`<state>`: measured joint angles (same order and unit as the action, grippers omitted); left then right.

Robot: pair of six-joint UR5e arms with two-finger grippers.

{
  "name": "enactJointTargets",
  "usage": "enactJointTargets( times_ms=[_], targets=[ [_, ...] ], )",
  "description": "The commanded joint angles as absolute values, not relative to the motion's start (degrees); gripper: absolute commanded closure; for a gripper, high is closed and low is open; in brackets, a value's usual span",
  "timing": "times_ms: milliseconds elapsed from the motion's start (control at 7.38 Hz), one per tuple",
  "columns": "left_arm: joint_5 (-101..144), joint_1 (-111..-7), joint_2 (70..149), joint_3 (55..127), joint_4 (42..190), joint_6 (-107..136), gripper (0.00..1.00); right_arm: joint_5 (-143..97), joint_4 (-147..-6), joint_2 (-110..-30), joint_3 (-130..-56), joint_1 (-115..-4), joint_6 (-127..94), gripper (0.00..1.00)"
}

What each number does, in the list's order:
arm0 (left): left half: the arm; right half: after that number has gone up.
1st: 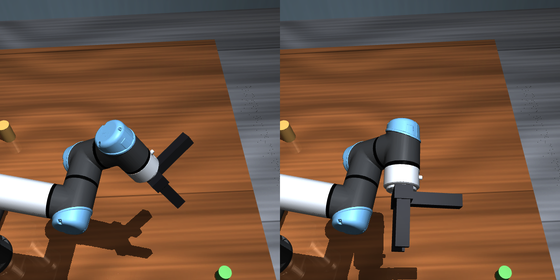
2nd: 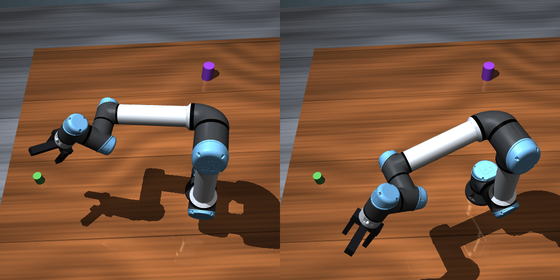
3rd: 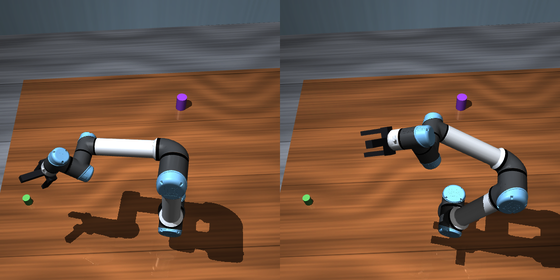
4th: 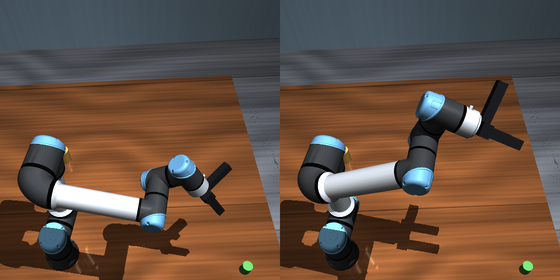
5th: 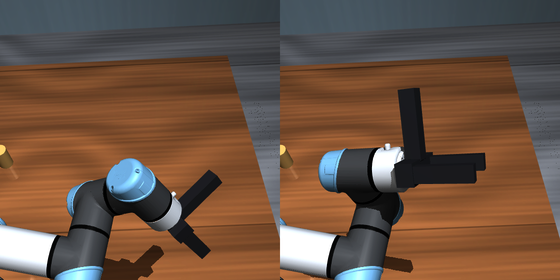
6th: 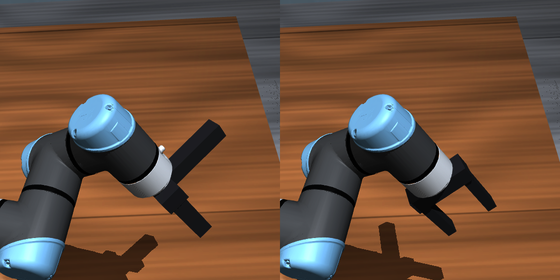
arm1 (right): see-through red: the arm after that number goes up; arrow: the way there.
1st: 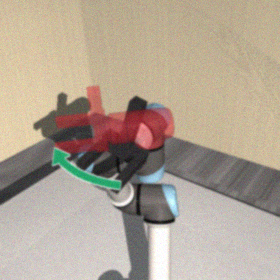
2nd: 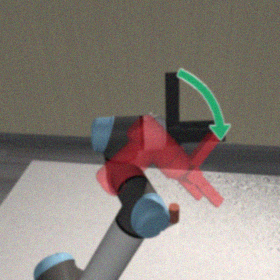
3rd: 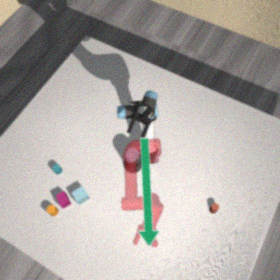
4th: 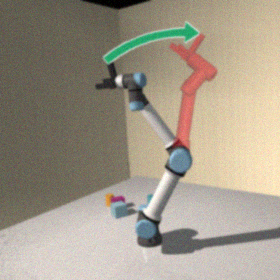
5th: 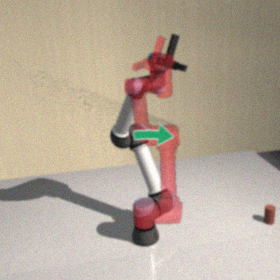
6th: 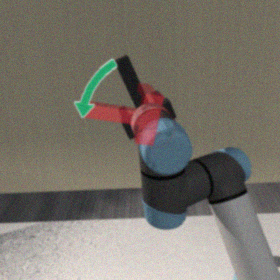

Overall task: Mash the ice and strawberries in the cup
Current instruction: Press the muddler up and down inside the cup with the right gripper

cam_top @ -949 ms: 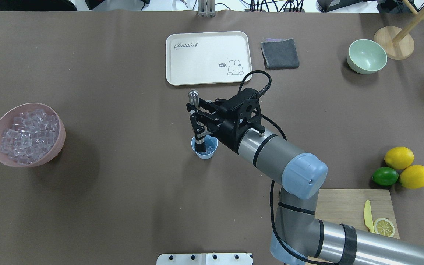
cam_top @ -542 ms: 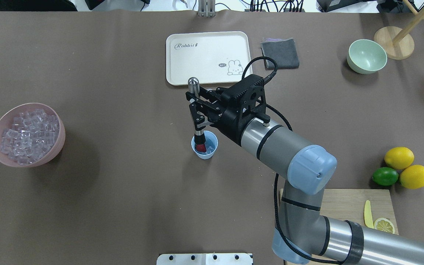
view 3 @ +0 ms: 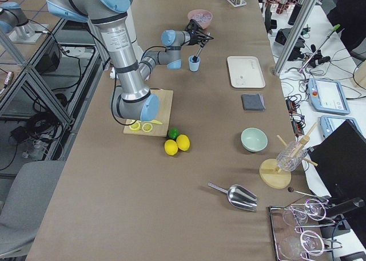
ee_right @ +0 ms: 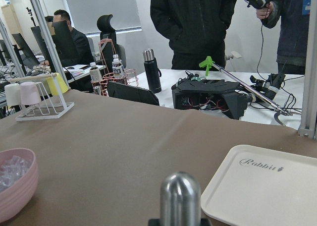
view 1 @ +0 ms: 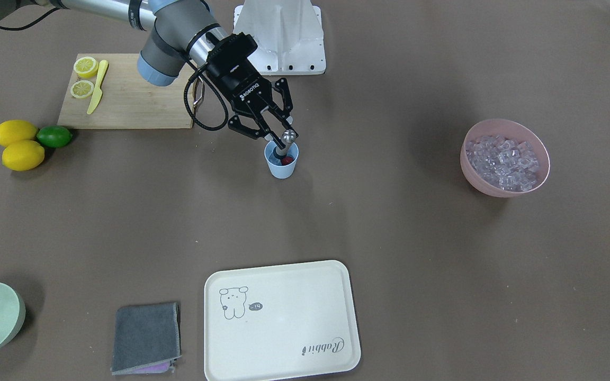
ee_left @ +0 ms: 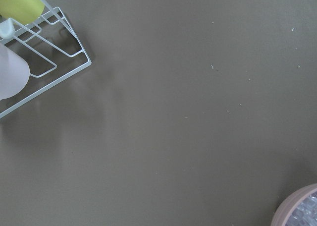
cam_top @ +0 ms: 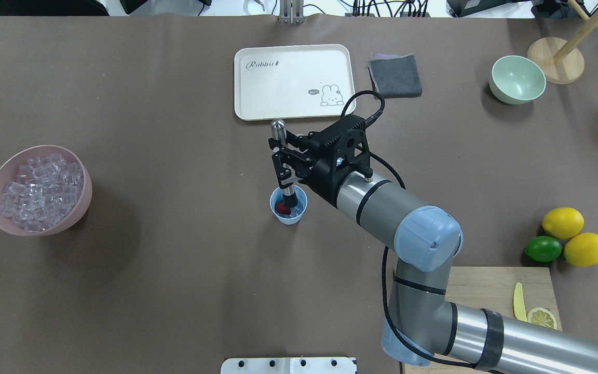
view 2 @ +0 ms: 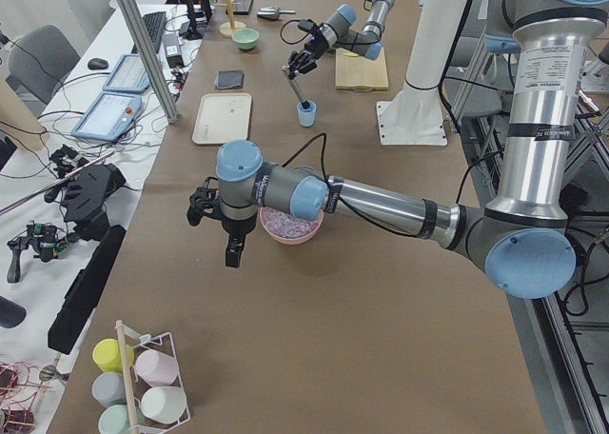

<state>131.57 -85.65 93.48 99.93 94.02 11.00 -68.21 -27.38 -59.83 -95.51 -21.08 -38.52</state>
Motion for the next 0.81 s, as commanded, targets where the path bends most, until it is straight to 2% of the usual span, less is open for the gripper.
enactJointTargets(
  times_ms=[0, 678],
  targets=[
    [131.6, -85.5, 93.6, 99.8, 94.0, 11.1, 0.03, -68.2, -27.3, -59.8, -94.0, -20.5, -38.7, 1.0],
    [131.6, -85.3, 94.0, 99.7, 94.0, 11.2, 0.03, -68.3, -27.5, -59.8, -93.9, -20.5, -38.9, 1.0]
  ],
)
